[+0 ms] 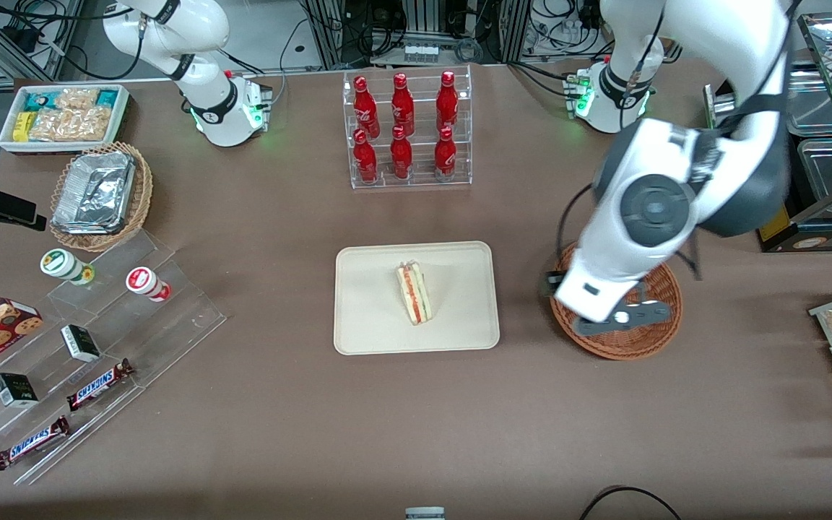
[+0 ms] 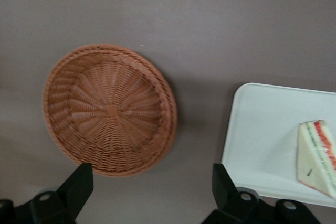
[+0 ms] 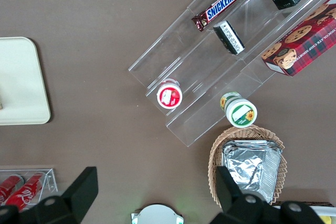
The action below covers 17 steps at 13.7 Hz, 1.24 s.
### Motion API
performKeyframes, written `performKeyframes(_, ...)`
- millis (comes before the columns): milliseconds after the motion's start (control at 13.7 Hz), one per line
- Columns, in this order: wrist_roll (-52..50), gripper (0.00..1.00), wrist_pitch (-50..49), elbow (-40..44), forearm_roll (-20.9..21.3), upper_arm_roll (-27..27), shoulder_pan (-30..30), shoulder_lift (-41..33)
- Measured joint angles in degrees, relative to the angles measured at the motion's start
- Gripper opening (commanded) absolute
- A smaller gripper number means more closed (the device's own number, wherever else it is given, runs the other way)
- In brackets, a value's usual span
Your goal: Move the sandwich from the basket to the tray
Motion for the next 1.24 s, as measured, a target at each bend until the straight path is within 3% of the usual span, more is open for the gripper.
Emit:
performKeyframes(805,29.7,1.00,-12.8,-2.1,-6.1,-0.3,16.6,-14.7)
performKeyframes(1244,33.2,1.00,-13.5,-8.7,-6.1,-0.3,19.9,-24.6)
